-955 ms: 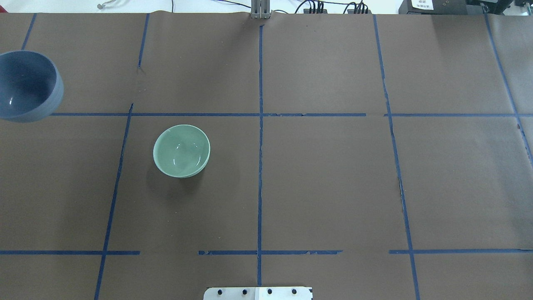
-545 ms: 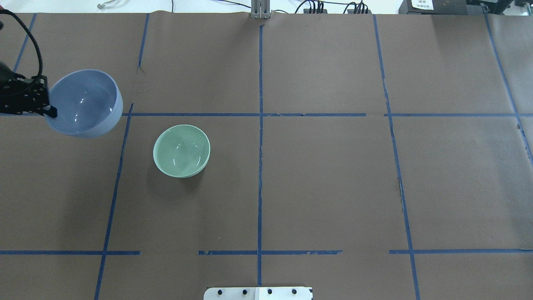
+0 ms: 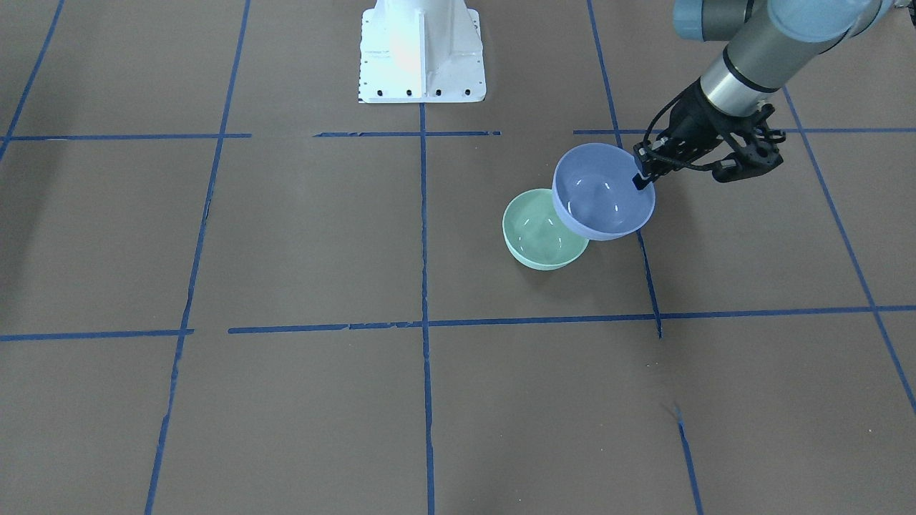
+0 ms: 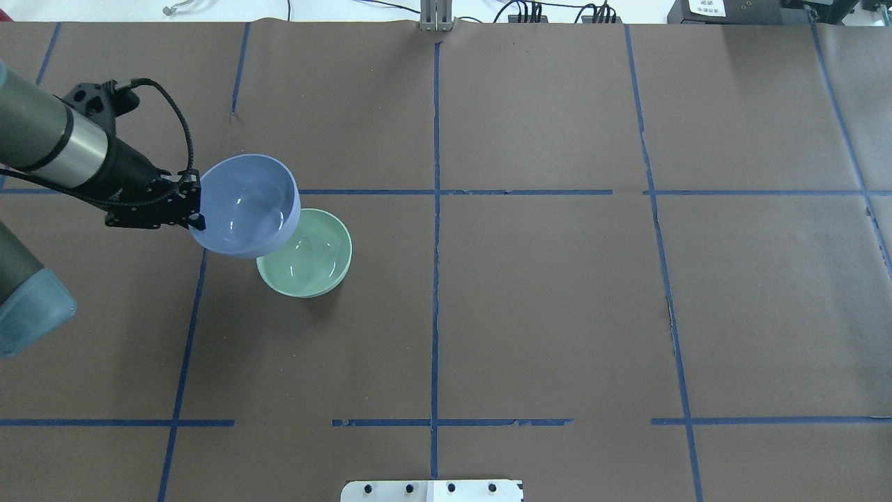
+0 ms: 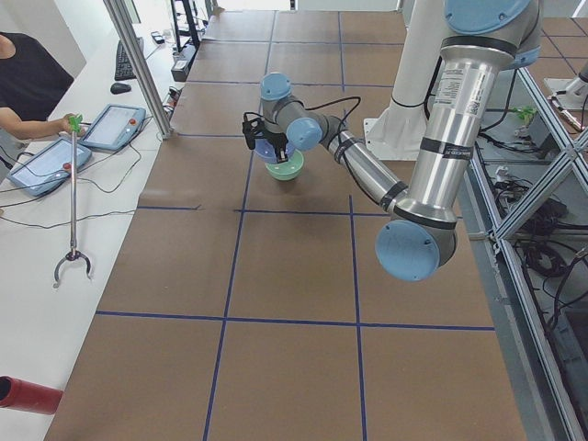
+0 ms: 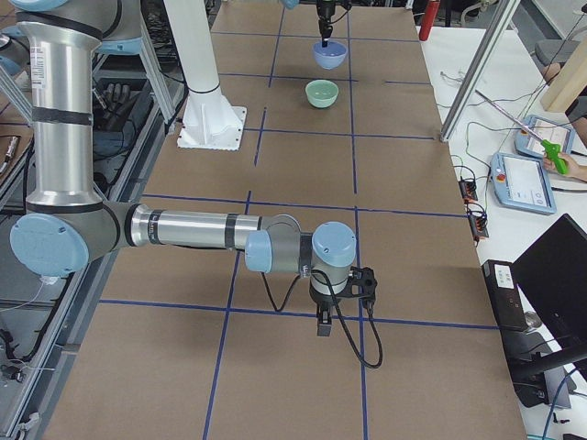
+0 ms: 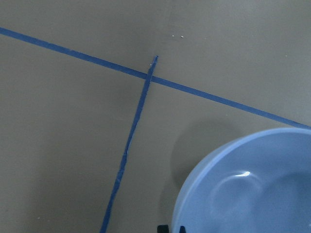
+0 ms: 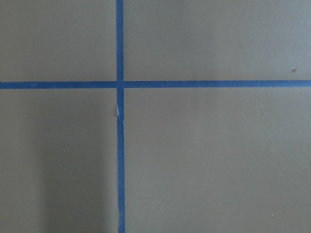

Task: Stack blue bowl on green bowl
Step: 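Carry the blue bowl with the left gripper over the green bowl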

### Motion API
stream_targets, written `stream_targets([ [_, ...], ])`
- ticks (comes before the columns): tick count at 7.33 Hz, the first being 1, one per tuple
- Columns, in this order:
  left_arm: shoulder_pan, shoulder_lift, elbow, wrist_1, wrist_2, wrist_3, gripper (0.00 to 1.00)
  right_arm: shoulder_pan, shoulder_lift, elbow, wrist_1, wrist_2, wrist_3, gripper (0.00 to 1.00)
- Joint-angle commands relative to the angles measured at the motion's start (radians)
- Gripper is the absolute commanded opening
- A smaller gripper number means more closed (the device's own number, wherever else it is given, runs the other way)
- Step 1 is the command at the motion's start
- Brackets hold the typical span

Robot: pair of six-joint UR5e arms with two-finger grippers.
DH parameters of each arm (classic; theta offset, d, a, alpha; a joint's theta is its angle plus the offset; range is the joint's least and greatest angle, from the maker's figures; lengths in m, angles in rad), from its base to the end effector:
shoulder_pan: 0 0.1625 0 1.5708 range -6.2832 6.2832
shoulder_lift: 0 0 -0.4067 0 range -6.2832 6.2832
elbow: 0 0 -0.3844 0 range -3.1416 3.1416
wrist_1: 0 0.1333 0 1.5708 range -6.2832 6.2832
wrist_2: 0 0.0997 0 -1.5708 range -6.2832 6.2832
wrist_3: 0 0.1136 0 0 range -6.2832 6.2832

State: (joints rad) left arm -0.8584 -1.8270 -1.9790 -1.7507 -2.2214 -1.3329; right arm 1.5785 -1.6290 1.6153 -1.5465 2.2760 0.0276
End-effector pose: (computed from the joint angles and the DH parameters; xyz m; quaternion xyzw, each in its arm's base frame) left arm 0.3038 -0.4504 0.3044 -0.0465 0.4833 -0.1392 0.8631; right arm 0.0632 -0.4608 0.6592 0.0015 -0.3454 0.0147 0.9384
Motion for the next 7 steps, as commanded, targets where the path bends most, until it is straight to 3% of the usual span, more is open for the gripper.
stream_targets([
  [1,0.074,-0.044,0.064,-0.070,0.054,-0.065,0.00,0.000,0.000,0.000,0.000,0.000,0.000,1.00],
  [5,0.108,-0.049,0.101,-0.073,0.063,-0.066,0.00,0.000,0.000,0.000,0.000,0.000,0.000,1.00],
  [6,0.117,-0.075,0.129,-0.076,0.063,-0.055,0.85,0.000,0.000,0.000,0.000,-0.001,0.000,1.00],
  [7,0.119,-0.084,0.144,-0.098,0.063,-0.052,1.00,0.000,0.000,0.000,0.000,-0.001,0.000,1.00],
])
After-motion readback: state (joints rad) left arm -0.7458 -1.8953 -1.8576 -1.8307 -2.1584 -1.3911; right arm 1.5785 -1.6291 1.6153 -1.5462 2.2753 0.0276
